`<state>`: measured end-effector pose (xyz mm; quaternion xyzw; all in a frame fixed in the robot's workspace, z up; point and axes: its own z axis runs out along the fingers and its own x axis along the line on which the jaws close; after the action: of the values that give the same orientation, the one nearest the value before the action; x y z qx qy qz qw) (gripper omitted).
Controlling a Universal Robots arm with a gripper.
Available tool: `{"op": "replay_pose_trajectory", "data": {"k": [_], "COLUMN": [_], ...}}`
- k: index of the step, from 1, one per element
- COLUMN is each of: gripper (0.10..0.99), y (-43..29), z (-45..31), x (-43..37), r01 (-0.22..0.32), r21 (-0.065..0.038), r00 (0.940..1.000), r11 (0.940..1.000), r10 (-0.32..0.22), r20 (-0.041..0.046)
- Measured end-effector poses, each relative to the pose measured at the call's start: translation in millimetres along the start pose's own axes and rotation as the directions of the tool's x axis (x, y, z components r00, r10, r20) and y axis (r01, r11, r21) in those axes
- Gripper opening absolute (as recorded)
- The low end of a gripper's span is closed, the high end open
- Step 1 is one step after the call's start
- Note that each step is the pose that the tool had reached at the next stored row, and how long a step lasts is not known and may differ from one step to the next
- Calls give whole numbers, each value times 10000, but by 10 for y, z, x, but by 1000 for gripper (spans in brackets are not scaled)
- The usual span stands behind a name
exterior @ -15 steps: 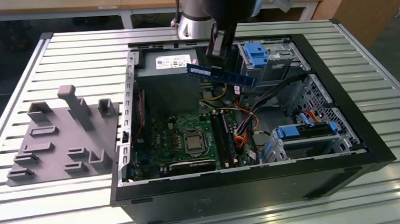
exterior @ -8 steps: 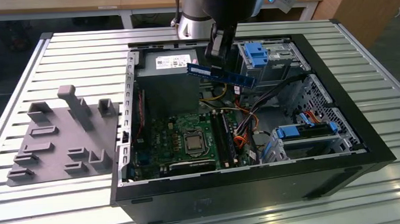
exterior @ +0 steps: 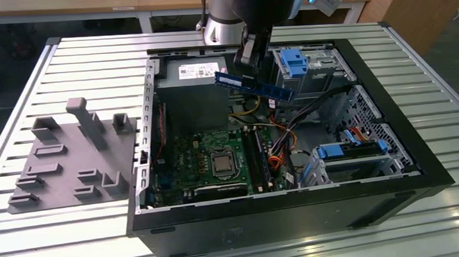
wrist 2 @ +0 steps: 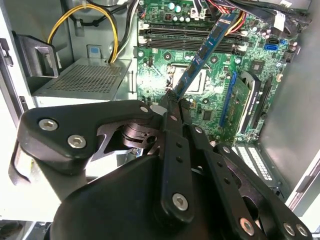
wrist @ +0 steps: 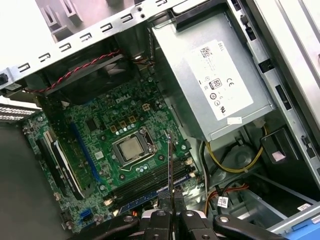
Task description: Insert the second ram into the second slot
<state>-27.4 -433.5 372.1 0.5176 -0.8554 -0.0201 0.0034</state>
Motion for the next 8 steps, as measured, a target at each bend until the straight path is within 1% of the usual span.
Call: {"op": "replay_pose_trajectory", "data": {"k": [8], "gripper": [133], "y": [0], "z": [0], "x": [0], "r01": [-325], "r21": [4], "r00": [9995], "r11": [9995], "r10": [325], "r20": [13]}}
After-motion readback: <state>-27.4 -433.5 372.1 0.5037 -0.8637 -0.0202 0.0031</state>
